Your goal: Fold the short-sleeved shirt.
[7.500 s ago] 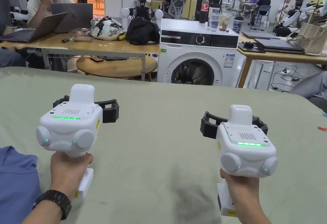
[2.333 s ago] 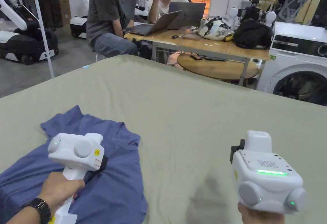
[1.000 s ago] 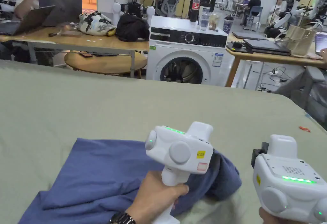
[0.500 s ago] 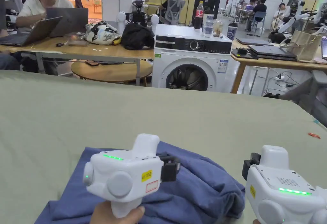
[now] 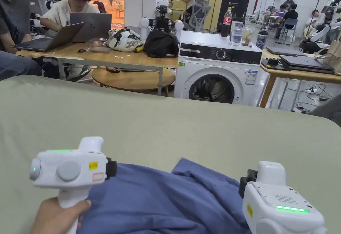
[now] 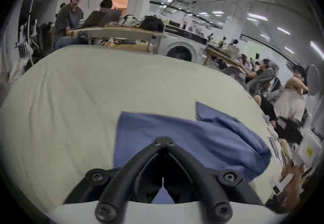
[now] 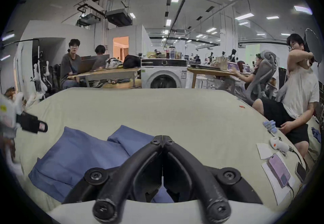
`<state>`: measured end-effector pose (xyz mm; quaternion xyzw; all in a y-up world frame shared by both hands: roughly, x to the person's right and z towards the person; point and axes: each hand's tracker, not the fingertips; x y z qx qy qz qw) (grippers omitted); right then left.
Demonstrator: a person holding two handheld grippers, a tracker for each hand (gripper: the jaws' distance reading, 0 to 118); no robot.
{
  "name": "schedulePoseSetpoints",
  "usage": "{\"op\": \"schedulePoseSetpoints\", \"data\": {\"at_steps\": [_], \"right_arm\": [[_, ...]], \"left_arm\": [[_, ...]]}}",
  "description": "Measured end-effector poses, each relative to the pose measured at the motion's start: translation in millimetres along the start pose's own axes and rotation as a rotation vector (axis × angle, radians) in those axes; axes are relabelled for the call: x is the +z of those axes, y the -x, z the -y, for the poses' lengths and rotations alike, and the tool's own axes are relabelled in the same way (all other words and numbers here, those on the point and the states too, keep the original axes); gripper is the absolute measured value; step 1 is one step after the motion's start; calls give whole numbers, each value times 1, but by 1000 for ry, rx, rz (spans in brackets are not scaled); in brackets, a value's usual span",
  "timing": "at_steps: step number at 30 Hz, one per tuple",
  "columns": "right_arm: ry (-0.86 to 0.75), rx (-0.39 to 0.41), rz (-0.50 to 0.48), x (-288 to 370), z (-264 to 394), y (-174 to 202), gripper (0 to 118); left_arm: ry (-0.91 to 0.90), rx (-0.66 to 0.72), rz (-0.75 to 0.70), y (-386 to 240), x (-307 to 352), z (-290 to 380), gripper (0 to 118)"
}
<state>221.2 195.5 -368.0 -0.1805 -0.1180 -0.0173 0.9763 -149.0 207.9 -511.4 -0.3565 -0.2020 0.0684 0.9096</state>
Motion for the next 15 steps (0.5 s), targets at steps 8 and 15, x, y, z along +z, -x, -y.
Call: {"op": "schedulePoseSetpoints", "data": {"at_steps": [8, 15], "right_arm": [[24, 31, -6, -22, -8, 0, 0], [68, 56, 17, -32, -4, -17, 0]], "left_arm": [[298, 76, -40, 52, -107, -68, 62], [328, 27, -180, 45, -144, -39, 48]]}}
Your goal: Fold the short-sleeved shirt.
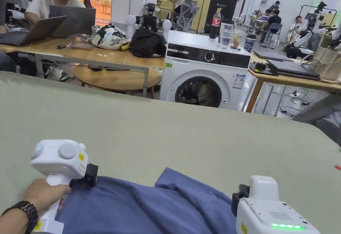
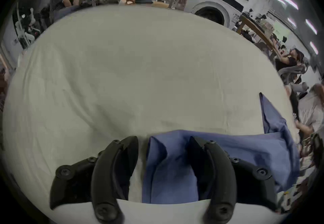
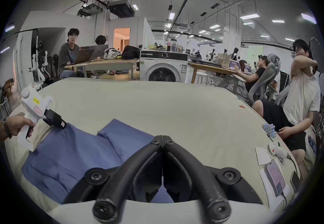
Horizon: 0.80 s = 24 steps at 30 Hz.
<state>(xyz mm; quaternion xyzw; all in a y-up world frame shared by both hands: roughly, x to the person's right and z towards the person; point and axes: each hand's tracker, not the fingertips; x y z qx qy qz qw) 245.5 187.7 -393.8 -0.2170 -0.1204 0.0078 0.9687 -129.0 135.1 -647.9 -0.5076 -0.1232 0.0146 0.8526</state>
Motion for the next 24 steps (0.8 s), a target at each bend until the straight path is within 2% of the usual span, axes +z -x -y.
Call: {"op": "schedulePoseSetpoints", "data": {"at_steps": [1, 2, 3, 4, 7, 9, 10, 12, 13, 17, 19, 20, 21, 22, 24], "right_arm": [[8, 0, 2, -2, -1, -4, 0], [18, -5, 6, -7, -2, -9, 0], [31, -8, 5, -16, -2, -16, 0], [50, -17, 5, -25, -6, -22, 0], [126, -35, -24, -54, -23, -30, 0], [220, -46, -64, -86, -36, -32, 2], [285, -40, -80, -107, -41, -32, 12], [405, -24, -133, -147, -44, -28, 60], [474, -9, -146, -166, -41, -25, 69], [653, 50, -89, -211, -13, -19, 69], [690, 45, -131, -214, 1, -21, 66], [601, 50, -129, -203, -4, -22, 52], [594, 42, -114, -200, -4, -22, 30], [591, 37, -112, -199, -4, -21, 1], [568, 62, -121, -192, -4, -20, 0]], "left_arm": [[-9, -37, -42, -11, 3, 4, 40], [-46, -156, -52, -22, 9, 11, 21], [-68, -204, -34, -29, 11, 19, 1], [-71, -244, -96, -26, 5, 10, 1], [-72, -177, 29, -16, 23, 20, 1], [-127, -160, 28, -12, 34, 31, 1], [-164, -157, 5, -11, 42, 37, 1], [-170, -135, 57, -6, 53, 46, 1], [-184, -112, 65, -3, 58, 49, 1], [-202, -85, 78, 4, 70, 61, 1], [-201, -79, 82, 7, 71, 62, 1], [-201, -76, 80, 7, 71, 64, 1], [-201, -75, 80, 7, 70, 64, 1], [-201, -75, 83, 7, 70, 63, 1], [-204, -80, 77, 5, 69, 63, 1]]}}
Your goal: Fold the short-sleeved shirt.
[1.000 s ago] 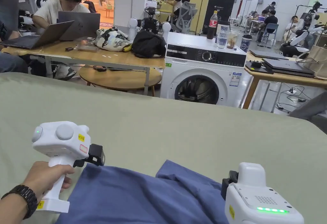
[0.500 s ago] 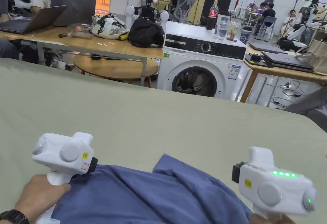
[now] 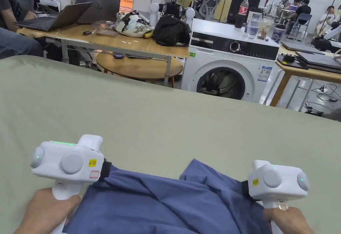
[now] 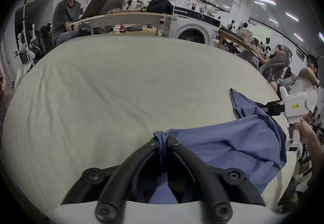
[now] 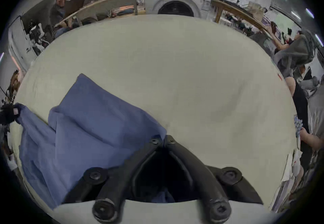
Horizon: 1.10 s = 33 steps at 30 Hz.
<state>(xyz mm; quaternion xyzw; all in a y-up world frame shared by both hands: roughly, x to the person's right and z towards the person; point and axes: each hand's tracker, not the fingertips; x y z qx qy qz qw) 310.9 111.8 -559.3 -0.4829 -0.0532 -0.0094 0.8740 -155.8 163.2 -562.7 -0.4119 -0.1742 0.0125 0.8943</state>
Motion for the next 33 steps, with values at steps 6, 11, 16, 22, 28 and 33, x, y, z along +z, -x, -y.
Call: {"op": "schedulePoseSetpoints", "data": {"at_steps": [6, 11, 16, 22, 28, 33], "right_arm": [[-174, -90, 8, 50, 2, -31, 0], [-374, -107, 105, 128, 1, -62, 0], [-489, -125, 146, 197, 1, -75, 0], [-577, -114, 128, 260, -14, -67, 0], [-660, -123, 145, 293, -61, -68, 0], [-720, -103, 174, 318, -103, -62, 0]], "left_arm": [[-59, 5, 4, -1, 20, -8, 1], [-157, 8, -28, 7, 63, -33, 1], [-247, 27, -65, 11, 120, -66, 1], [-336, 0, -82, 7, 173, -119, 1], [-375, -35, -116, -3, 203, -177, 1], [-404, -45, -144, -4, 213, -229, 1]]}}
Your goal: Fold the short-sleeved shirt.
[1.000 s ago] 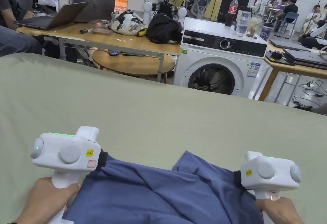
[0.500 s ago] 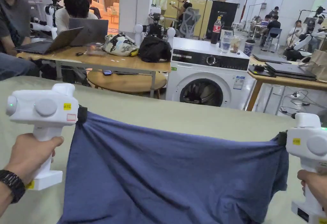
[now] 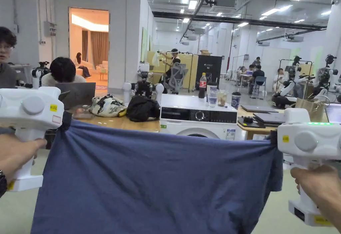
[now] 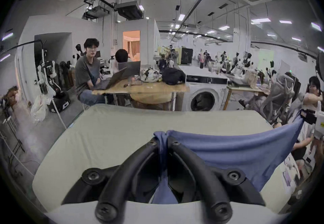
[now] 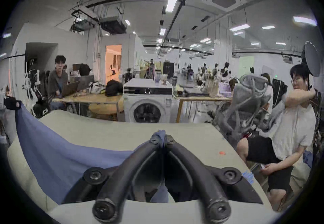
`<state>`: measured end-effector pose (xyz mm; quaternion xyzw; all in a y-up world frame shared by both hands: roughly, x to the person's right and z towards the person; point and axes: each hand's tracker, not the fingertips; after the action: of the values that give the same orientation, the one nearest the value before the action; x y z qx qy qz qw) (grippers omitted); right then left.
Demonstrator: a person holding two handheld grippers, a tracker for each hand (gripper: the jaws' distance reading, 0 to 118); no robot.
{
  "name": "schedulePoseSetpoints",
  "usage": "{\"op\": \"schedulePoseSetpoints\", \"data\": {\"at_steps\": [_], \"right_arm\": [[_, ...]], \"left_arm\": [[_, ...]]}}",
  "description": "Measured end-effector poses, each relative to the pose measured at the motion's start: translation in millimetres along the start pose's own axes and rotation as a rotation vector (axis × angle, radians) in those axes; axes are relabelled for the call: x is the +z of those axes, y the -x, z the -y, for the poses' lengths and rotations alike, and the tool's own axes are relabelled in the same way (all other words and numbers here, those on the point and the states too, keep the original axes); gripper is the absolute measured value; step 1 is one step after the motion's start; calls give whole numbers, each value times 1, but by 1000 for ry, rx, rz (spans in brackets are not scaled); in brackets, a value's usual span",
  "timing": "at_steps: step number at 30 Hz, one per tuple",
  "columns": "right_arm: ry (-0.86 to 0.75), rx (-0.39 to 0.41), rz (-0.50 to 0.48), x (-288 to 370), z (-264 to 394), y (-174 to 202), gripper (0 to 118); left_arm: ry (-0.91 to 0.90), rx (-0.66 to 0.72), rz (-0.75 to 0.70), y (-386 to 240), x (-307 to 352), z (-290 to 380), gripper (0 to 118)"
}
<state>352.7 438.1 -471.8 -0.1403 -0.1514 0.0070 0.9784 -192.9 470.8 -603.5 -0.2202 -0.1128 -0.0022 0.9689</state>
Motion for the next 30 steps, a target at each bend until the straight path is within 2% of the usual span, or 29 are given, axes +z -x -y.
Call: {"op": "schedulePoseSetpoints", "data": {"at_steps": [3, 10, 15, 16, 17, 24, 30], "right_arm": [[-30, -13, 2, -30, -39, 1, 0], [-167, -15, 27, -52, -131, 8, 0], [-247, -7, 45, -41, -172, 14, 0], [-260, -13, 40, -39, -175, 14, 0], [-261, -9, 43, -38, -176, 14, 0], [-216, 5, 39, -12, -118, 22, 0], [-98, 36, 37, 9, -22, 24, 0]], "left_arm": [[-62, 54, 7, 5, -2, -37, 1], [-170, 57, -8, 9, 2, -114, 1], [-218, 37, -23, 14, 9, -145, 1], [-274, 43, -30, 14, 10, -145, 1], [-248, 37, -28, 15, 10, -145, 1], [-164, 34, -20, 23, -7, -88, 1], [-56, 30, -8, 23, -11, 19, 1]]}}
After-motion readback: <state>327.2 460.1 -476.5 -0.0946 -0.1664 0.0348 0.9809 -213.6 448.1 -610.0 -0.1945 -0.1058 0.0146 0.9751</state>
